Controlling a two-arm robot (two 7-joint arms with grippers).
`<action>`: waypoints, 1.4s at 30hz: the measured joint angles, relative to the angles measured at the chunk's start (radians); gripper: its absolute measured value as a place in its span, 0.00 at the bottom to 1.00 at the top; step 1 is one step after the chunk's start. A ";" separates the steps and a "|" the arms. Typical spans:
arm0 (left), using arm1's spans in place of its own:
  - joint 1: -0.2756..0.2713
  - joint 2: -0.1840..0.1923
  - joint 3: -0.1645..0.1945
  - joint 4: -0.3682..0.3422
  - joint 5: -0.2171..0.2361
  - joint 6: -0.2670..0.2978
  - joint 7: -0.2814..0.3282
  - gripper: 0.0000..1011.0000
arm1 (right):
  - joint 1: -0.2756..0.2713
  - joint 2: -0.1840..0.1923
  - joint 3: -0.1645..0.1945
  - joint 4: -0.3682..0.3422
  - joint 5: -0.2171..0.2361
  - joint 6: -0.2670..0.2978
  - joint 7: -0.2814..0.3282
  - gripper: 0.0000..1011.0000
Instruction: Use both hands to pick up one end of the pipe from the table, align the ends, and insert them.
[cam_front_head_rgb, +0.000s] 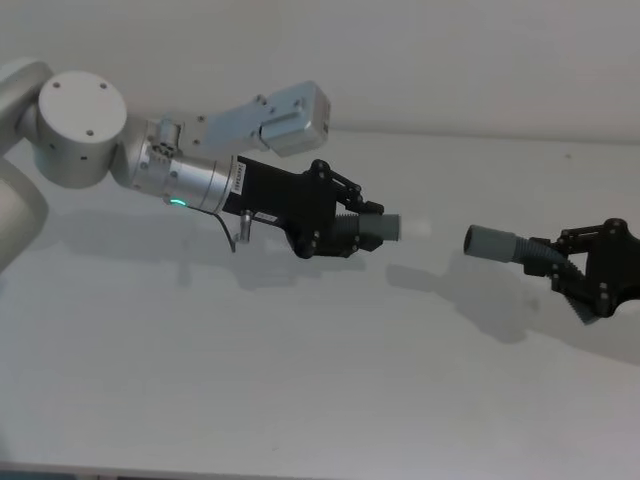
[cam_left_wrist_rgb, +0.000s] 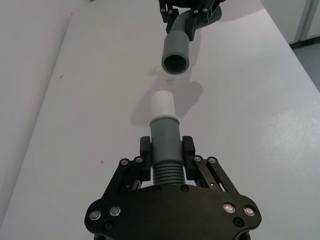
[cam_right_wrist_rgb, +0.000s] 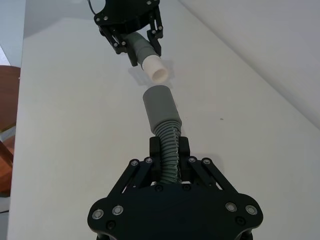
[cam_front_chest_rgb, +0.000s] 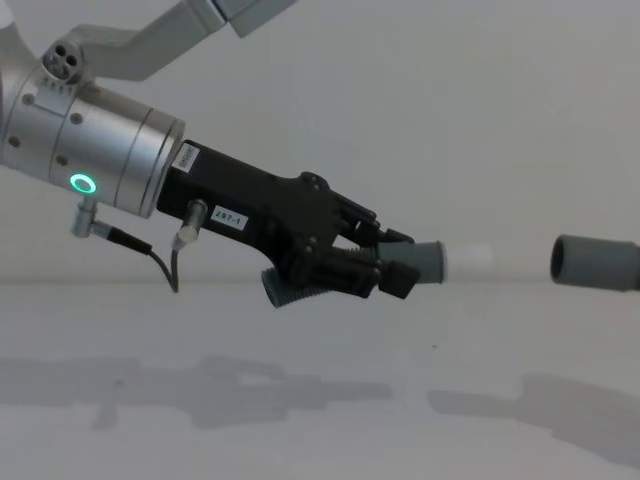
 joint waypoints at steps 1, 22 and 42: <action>-0.001 -0.001 0.001 0.002 -0.002 -0.001 -0.001 0.35 | 0.002 0.000 -0.002 0.000 0.000 0.000 0.000 0.20; -0.024 -0.023 0.023 0.040 -0.027 -0.012 -0.020 0.35 | 0.020 0.002 -0.030 0.009 0.002 0.006 -0.005 0.20; -0.036 -0.030 0.035 0.054 -0.034 -0.016 -0.022 0.35 | 0.026 0.005 -0.039 0.014 0.007 0.008 -0.013 0.20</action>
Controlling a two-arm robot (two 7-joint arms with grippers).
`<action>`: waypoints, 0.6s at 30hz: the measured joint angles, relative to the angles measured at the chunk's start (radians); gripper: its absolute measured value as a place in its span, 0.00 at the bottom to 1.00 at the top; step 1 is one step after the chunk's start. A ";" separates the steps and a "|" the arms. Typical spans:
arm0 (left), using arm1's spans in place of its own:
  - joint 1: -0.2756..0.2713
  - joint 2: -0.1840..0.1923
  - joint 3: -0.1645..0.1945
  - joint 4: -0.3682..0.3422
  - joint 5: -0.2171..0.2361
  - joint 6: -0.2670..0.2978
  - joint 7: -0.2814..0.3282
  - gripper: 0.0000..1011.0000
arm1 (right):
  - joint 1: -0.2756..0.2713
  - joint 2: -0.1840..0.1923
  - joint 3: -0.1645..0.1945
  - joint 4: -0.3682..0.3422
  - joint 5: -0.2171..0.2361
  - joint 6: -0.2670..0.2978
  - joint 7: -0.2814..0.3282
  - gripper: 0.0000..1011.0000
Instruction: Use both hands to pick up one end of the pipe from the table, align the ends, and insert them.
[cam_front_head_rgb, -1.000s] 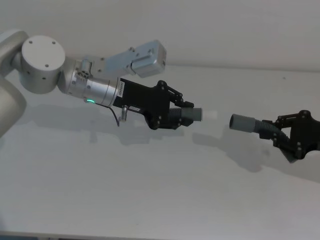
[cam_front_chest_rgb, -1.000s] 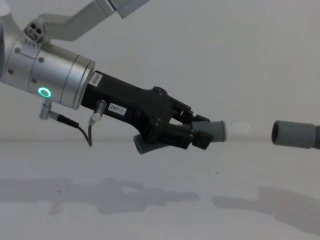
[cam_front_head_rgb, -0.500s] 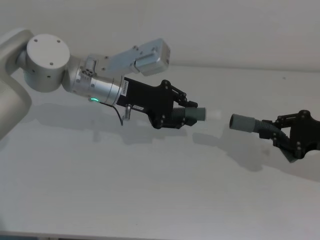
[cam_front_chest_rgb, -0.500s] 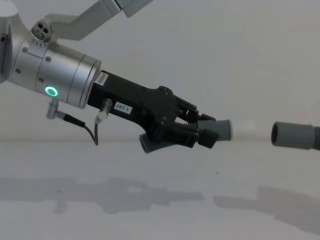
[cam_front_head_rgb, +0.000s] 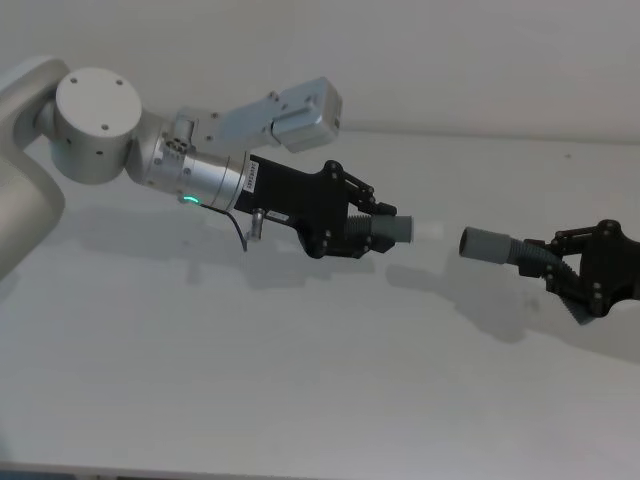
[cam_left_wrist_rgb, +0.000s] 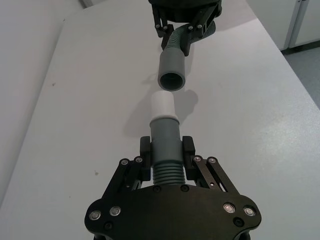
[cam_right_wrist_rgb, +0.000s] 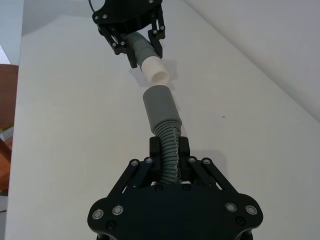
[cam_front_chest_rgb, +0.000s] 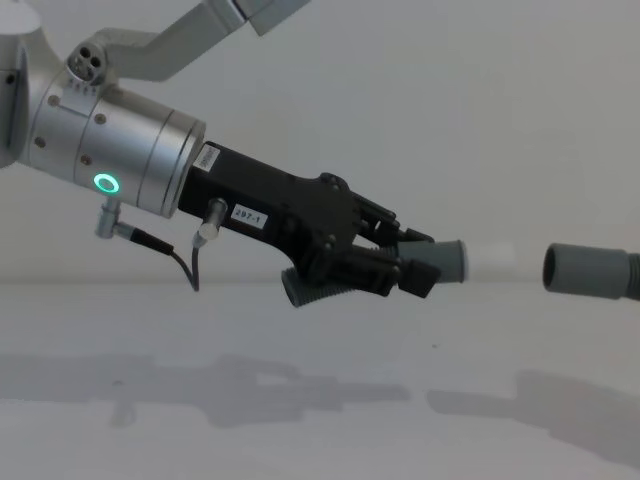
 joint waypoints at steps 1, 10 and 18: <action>0.000 0.001 0.001 -0.001 0.000 0.000 0.001 0.35 | 0.001 0.000 -0.001 0.001 0.001 0.001 0.000 0.20; -0.003 0.002 0.010 -0.002 -0.003 0.002 0.002 0.35 | 0.007 0.001 -0.011 0.004 0.005 0.004 -0.001 0.20; -0.008 0.000 0.019 0.002 -0.009 0.002 -0.002 0.35 | 0.016 0.001 -0.024 0.008 0.006 0.004 0.002 0.20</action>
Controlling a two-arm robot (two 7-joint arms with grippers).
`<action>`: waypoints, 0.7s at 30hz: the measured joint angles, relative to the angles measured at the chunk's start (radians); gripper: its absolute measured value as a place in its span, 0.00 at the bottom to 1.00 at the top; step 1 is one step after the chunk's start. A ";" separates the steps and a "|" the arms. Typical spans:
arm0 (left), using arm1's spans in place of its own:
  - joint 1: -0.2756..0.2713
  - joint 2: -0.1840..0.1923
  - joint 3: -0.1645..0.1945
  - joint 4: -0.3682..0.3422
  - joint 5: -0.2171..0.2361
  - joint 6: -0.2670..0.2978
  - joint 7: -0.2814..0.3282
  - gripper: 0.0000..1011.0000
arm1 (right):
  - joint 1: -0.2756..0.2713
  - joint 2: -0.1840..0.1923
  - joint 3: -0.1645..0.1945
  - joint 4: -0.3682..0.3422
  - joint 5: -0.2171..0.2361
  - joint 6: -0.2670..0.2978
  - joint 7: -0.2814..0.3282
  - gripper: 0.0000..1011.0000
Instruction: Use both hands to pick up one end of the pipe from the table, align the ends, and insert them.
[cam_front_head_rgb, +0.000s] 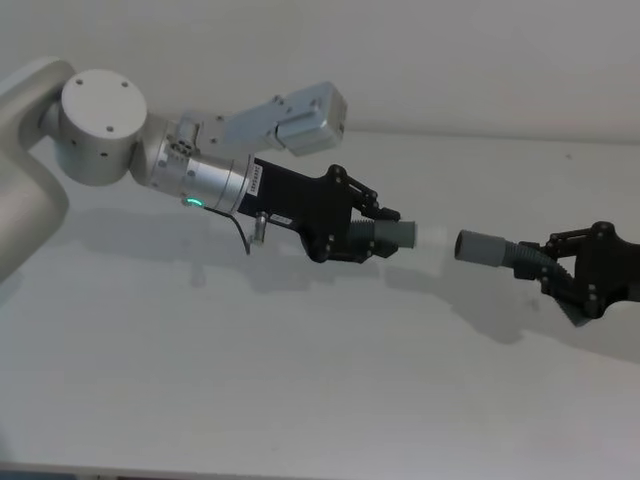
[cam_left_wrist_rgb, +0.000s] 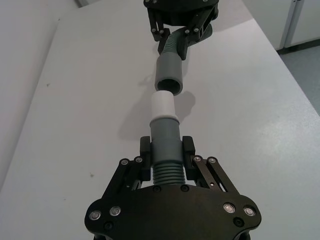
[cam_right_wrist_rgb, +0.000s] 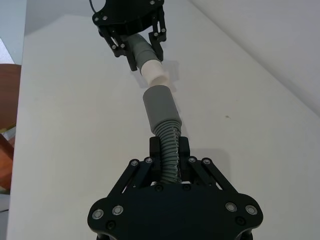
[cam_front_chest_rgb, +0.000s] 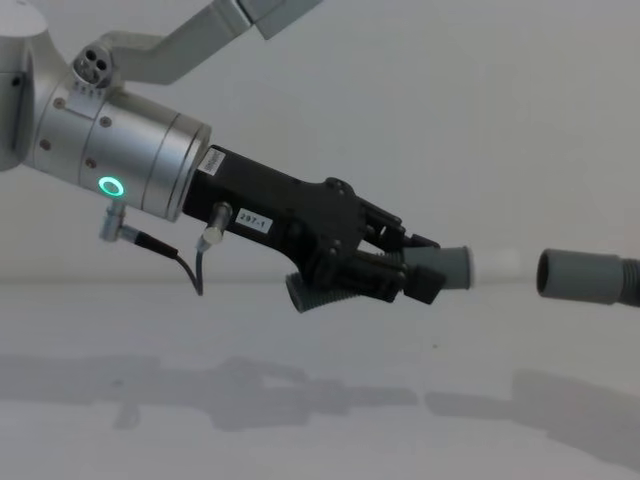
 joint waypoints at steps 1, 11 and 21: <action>-0.001 0.000 0.001 0.001 -0.001 0.000 -0.001 0.35 | 0.001 0.000 -0.002 0.001 0.000 0.000 0.001 0.20; -0.009 -0.006 0.012 0.008 -0.010 -0.004 -0.012 0.35 | 0.012 -0.002 -0.016 0.005 0.000 -0.002 0.005 0.20; -0.017 -0.011 0.023 0.016 -0.018 -0.009 -0.020 0.35 | 0.020 -0.002 -0.028 0.007 0.001 -0.007 0.007 0.20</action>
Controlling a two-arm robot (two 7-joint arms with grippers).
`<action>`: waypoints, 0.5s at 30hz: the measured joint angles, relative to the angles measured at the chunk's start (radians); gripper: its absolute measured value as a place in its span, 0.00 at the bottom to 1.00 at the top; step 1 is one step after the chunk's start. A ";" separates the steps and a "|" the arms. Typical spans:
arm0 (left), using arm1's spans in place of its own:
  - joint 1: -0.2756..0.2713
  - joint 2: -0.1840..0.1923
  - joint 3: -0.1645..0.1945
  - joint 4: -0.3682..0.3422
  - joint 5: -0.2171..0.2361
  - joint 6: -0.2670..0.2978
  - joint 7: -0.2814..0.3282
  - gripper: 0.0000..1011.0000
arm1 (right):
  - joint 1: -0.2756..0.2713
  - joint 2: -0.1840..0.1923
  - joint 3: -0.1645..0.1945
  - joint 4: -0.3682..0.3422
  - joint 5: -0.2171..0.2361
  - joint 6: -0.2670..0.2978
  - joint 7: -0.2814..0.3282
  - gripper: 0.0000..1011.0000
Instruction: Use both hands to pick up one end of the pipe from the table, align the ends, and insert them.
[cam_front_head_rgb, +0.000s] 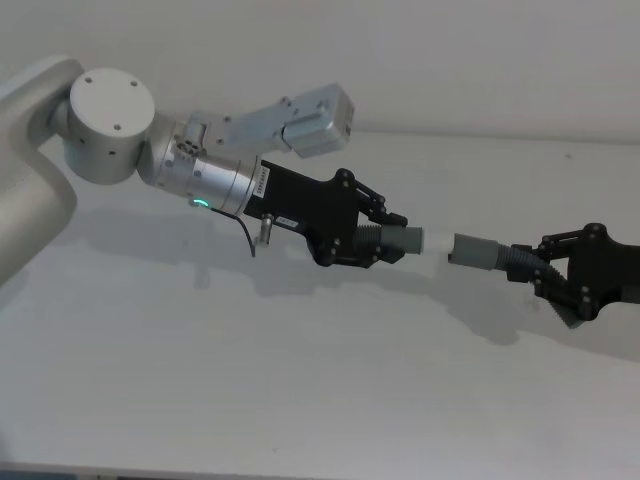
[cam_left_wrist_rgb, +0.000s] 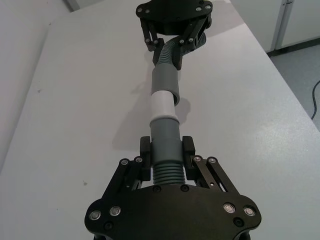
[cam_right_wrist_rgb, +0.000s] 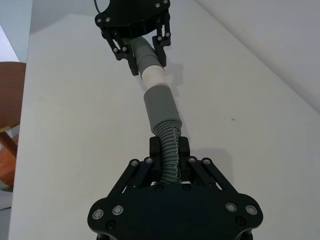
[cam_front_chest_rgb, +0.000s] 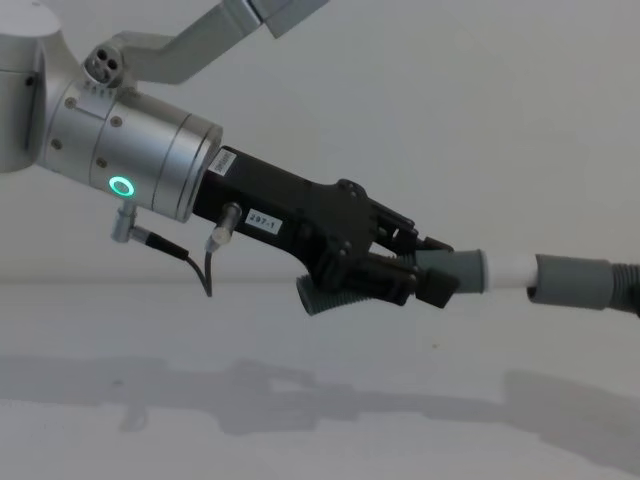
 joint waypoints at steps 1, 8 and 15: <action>-0.001 0.000 0.001 0.000 0.000 0.000 0.000 0.35 | 0.001 0.000 -0.001 0.000 0.000 -0.001 0.000 0.20; -0.007 -0.002 0.012 0.004 -0.002 0.000 -0.005 0.35 | 0.004 0.002 -0.004 0.002 0.008 -0.003 0.002 0.20; -0.013 -0.003 0.024 0.004 -0.002 0.001 -0.008 0.35 | 0.007 0.005 -0.005 0.004 0.023 -0.006 0.005 0.20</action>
